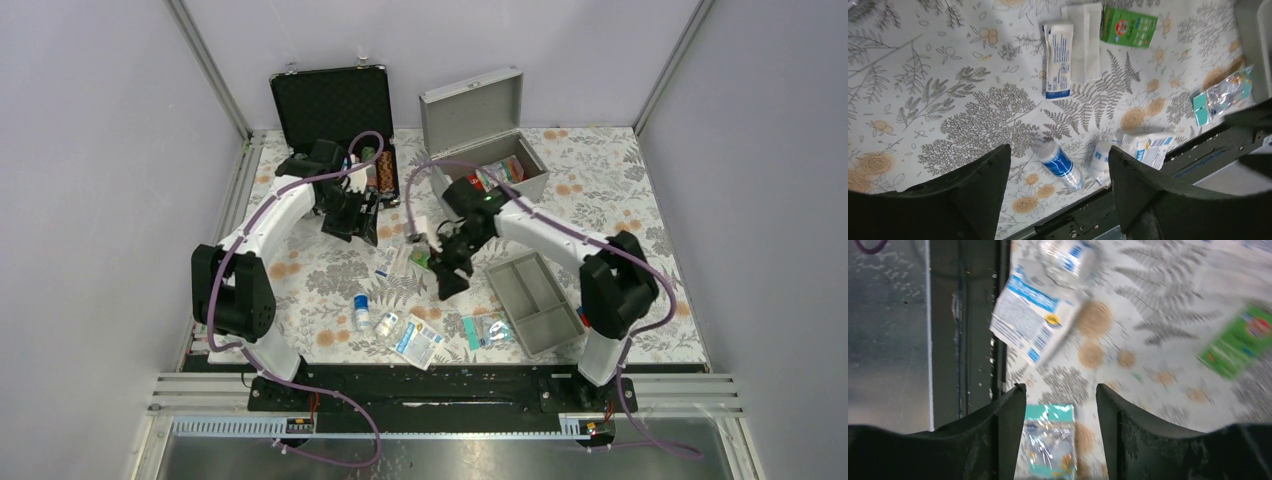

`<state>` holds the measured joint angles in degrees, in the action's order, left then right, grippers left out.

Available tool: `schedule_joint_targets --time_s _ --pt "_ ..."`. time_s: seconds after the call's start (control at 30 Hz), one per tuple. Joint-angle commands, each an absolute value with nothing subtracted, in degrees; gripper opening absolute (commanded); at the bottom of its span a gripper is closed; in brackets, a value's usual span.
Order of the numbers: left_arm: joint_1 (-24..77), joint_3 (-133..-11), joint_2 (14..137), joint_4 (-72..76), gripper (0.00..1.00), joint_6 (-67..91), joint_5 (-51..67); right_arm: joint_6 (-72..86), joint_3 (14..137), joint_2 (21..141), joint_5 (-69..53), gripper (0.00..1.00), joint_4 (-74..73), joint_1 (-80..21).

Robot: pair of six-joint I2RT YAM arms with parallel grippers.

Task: Organize the medicine kit

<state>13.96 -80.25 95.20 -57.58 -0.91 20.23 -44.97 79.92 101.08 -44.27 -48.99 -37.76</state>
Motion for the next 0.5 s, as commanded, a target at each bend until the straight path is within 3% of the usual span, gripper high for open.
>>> schedule_joint_targets --time_s 0.0,0.13,0.47 --pt "13.7 -85.2 92.3 -56.4 0.73 3.2 16.5 -41.7 82.8 105.4 -48.7 0.61 -46.4 -44.0" --pt "11.2 -85.6 90.2 -55.2 0.77 6.5 7.4 -33.4 79.7 107.4 -46.5 0.68 -37.7 -48.4" --pt "-5.7 -77.0 82.9 -53.3 0.75 13.2 16.8 -30.7 81.9 116.0 -37.9 0.68 -32.5 -54.0"
